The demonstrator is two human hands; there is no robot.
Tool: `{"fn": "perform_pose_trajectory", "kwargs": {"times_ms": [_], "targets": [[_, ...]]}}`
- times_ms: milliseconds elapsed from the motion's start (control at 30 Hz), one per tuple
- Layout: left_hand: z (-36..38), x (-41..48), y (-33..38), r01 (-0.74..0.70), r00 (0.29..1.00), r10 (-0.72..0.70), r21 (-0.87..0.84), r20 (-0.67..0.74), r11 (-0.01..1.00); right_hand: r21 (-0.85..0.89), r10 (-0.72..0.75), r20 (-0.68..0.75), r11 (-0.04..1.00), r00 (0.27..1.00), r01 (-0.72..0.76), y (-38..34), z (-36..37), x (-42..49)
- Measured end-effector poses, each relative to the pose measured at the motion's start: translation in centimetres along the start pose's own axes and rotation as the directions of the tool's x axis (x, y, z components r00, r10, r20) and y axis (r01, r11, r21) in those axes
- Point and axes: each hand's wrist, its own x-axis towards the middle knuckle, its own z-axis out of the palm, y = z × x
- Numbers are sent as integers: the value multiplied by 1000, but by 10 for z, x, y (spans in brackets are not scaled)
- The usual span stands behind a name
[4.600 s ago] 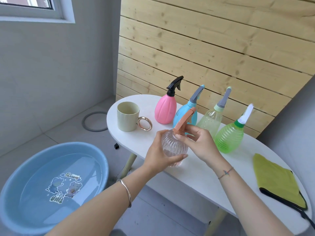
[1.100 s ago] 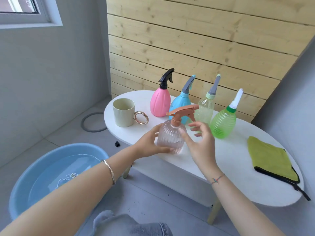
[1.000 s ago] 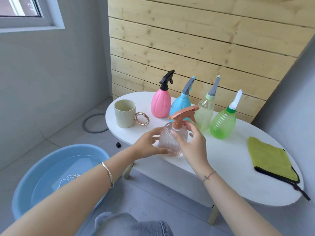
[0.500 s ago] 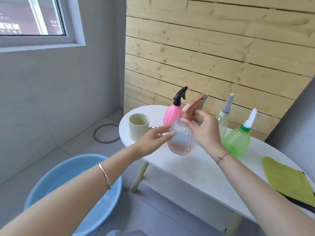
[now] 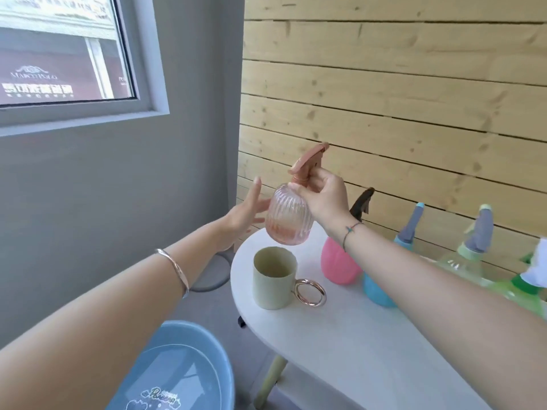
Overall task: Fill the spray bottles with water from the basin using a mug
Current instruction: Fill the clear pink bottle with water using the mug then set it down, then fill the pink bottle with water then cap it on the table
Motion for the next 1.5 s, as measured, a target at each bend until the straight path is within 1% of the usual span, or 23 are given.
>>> {"fn": "perform_pose_trajectory", "kwargs": {"times_ms": [100, 200, 267, 467, 633, 767, 867, 933, 967, 1033, 1133, 1167, 1233, 1300, 1367, 1500], "targets": [[1, 20, -19, 42, 999, -42, 0, 26, 999, 16, 2, -21, 1000, 1000, -1, 25, 9, 7], [4, 43, -37, 59, 998, -58, -41, 34, 997, -53, 10, 22, 999, 1000, -9, 44, 14, 16], [8, 52, -44, 58, 997, -55, -57, 45, 997, -62, 20, 27, 998, 999, -18, 54, 15, 19], [14, 69, -59, 131, 987, -129, -18, 95, 991, -74, 65, 52, 995, 997, -61, 83, 19, 14], [17, 72, -61, 160, 981, -158, -4, 116, 987, -63, 90, 67, 994, 994, -86, 97, 14, 8], [21, 70, -59, 168, 978, -163, -29, 128, 985, -89, 122, 92, 990, 988, -114, 95, 10, 5], [26, 68, -54, 144, 982, -140, -21, 126, 989, -164, 165, 136, 976, 977, -142, 85, 7, -1], [28, 66, -52, 126, 984, -122, -24, 128, 992, -292, 189, 148, 946, 971, -140, 76, 2, -12], [28, 65, -52, 122, 985, -117, -28, 130, 992, -355, 176, 130, 927, 976, -120, 72, -2, -21], [28, 64, -52, 110, 985, -105, -28, 133, 994, -410, 77, 78, 911, 994, -38, 63, -12, -43], [31, 63, -51, 90, 988, -86, -27, 131, 996, -375, -97, 41, 921, 994, 105, 48, -32, -73], [32, 63, -50, 90, 988, -85, -26, 129, 996, -365, -130, 9, 923, 992, 124, 46, -38, -80], [34, 63, -50, 96, 987, -94, -15, 131, 995, -338, -163, -104, 934, 981, 119, 49, -48, -86], [38, 63, -50, 109, 985, -110, 19, 136, 994, -308, -152, -228, 948, 962, 77, 57, -54, -86], [41, 62, -49, 101, 986, -106, 47, 130, 994, -289, -110, -300, 957, 948, 20, 64, -55, -81], [41, 63, -50, 92, 987, -98, 54, 131, 994, -266, 91, -303, 948, 949, -176, 72, -51, -66]]}}
